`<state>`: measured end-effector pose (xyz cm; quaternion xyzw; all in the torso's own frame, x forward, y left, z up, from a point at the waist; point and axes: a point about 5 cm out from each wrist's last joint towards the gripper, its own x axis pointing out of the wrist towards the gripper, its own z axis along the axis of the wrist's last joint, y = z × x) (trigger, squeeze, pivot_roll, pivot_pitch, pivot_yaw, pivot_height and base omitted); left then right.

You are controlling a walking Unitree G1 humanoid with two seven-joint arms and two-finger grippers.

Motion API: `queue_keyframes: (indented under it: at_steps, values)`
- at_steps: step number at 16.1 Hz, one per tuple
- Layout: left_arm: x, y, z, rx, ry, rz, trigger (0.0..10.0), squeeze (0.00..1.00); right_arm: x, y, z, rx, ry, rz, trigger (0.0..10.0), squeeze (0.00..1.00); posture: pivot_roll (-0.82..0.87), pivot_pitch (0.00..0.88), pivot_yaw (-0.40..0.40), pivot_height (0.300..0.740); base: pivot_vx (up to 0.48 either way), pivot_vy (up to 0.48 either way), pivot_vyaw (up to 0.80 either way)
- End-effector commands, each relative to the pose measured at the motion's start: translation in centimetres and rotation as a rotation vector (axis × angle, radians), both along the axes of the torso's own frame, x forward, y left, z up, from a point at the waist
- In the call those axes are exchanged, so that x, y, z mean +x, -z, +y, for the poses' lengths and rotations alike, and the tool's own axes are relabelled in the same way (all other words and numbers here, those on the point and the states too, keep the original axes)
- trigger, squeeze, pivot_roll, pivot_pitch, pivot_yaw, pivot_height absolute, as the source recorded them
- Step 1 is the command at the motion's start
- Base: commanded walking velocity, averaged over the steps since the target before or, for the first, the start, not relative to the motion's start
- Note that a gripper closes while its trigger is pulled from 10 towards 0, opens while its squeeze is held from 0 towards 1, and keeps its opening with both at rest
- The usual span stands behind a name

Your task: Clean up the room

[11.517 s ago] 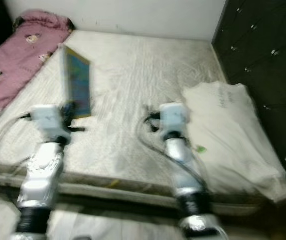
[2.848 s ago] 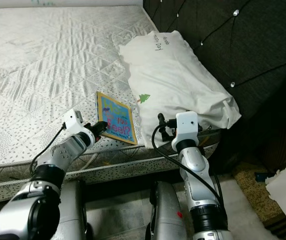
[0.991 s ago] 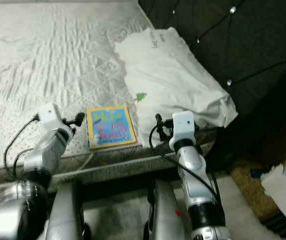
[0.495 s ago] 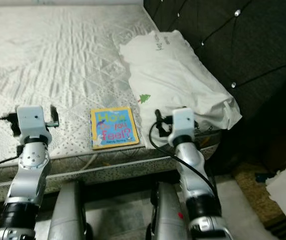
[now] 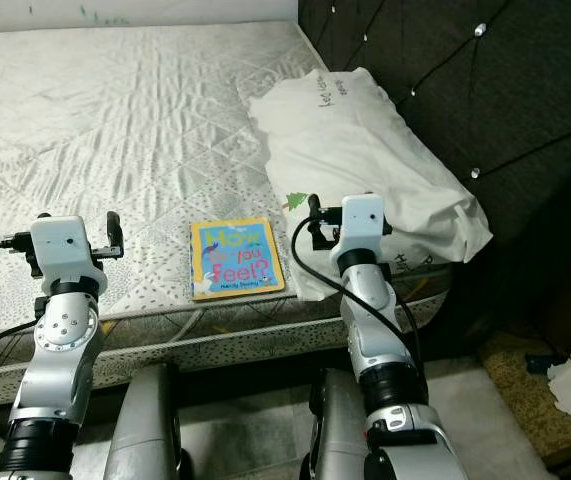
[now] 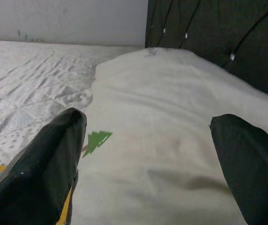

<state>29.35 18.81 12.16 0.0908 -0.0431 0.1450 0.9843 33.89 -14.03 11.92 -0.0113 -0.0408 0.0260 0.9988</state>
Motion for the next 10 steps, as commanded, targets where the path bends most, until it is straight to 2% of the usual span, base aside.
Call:
queue_keyframes:
  at_steps: [1, 4, 5, 7, 10]
  values:
    - [0.1, -0.2, -0.9, 0.013, 0.036, -0.007, 10.0, 0.0, -0.2, -0.1, -0.3, 0.011, -0.004, -0.011, 10.0, 0.0, 0.1, 0.0, -0.012, 0.539, 0.0, 0.0, 0.0]
    - [-0.4, 0.1, -2.4, -0.06, 0.158, -0.002, 10.0, 0.0, -0.8, 0.2, 0.0, 0.029, -0.02, 0.0, 10.0, 0.0, 0.09, 0.0, -0.006, 0.539, 0.0, 0.0, 0.0]
    - [-0.2, 0.2, -2.8, -0.093, 0.199, 0.015, 10.0, 0.0, -0.6, -0.4, 0.1, 0.073, -0.028, -0.012, 10.0, 0.0, 0.09, 0.0, -0.008, 0.539, 0.0, 0.0, 0.0]
    - [0.4, -0.4, -3.0, -0.077, 0.207, -0.004, 10.0, 0.0, -0.6, -0.7, 0.9, 0.068, -0.102, -0.028, 10.0, 0.0, 0.1, 0.0, -0.018, 0.539, 0.0, 0.0, 0.0]
    - [0.5, -0.9, -3.4, -0.12, 0.253, -0.01, 10.0, 0.0, -0.7, -1.2, 1.3, 0.093, -0.12, -0.042, 10.0, 0.0, 0.09, 0.0, -0.021, 0.539, 0.0, 0.0, -0.51]
